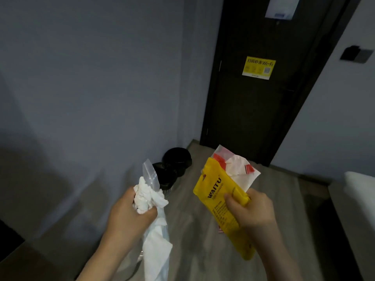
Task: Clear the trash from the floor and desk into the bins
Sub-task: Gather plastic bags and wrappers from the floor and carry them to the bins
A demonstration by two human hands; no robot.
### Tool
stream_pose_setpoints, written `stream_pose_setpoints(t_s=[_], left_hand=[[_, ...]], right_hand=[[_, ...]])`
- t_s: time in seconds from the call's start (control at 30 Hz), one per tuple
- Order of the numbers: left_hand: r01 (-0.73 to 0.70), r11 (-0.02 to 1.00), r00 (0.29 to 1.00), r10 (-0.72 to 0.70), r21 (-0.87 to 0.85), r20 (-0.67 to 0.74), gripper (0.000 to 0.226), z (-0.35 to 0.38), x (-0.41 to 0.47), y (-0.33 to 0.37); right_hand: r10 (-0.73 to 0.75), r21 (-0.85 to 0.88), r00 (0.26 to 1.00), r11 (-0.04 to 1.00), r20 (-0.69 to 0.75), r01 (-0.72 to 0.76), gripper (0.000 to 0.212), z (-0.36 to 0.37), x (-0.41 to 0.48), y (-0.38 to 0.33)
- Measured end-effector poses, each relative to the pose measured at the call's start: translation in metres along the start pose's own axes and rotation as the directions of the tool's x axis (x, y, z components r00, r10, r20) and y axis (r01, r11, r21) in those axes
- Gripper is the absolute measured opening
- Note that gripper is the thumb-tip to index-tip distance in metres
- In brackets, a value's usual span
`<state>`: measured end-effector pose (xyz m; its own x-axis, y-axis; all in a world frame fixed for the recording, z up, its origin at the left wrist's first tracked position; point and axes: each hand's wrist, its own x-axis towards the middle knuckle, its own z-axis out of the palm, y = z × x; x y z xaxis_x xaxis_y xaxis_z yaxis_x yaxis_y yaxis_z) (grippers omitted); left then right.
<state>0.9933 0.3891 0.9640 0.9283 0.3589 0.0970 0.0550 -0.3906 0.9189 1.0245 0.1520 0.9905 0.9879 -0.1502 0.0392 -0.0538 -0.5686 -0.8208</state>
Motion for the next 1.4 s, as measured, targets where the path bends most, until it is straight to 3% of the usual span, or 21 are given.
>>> stream_pose_setpoints(t_s=[0.17,0.6,0.8,1.0,1.2,1.4], left_hand=[[0.006,1.0,1.0,-0.006,0.009,0.029,0.029,0.014,0.099,-0.022],[0.048,0.998,0.997,-0.051,0.046,0.065,0.027,0.046,0.302,-0.051],[0.092,0.991,0.996,-0.092,0.095,-0.003,0.028,0.088,0.384,-0.055],[0.142,0.977,0.99,-0.139,0.159,-0.03,0.035,0.131,0.459,-0.049],[0.273,0.947,0.962,-0.269,0.171,-0.048,0.025,0.165,0.504,-0.079],[0.328,0.926,0.945,-0.326,0.187,-0.04,0.024,0.182,0.547,-0.114]], right_hand=[[-0.027,0.01,0.996,1.0,-0.08,0.028,0.034,0.035,0.079,-0.013],[0.043,-0.12,0.999,0.992,-0.002,-0.043,0.025,0.108,0.265,-0.035],[0.016,-0.044,0.994,0.999,0.108,-0.011,0.022,0.13,0.368,-0.031],[-0.017,-0.094,0.976,0.995,0.217,0.038,0.02,0.141,0.475,-0.02],[0.019,-0.105,0.885,0.994,0.465,0.034,0.019,0.169,0.56,0.003],[0.003,-0.21,0.866,0.97,0.499,0.118,0.026,0.223,0.611,0.025]])
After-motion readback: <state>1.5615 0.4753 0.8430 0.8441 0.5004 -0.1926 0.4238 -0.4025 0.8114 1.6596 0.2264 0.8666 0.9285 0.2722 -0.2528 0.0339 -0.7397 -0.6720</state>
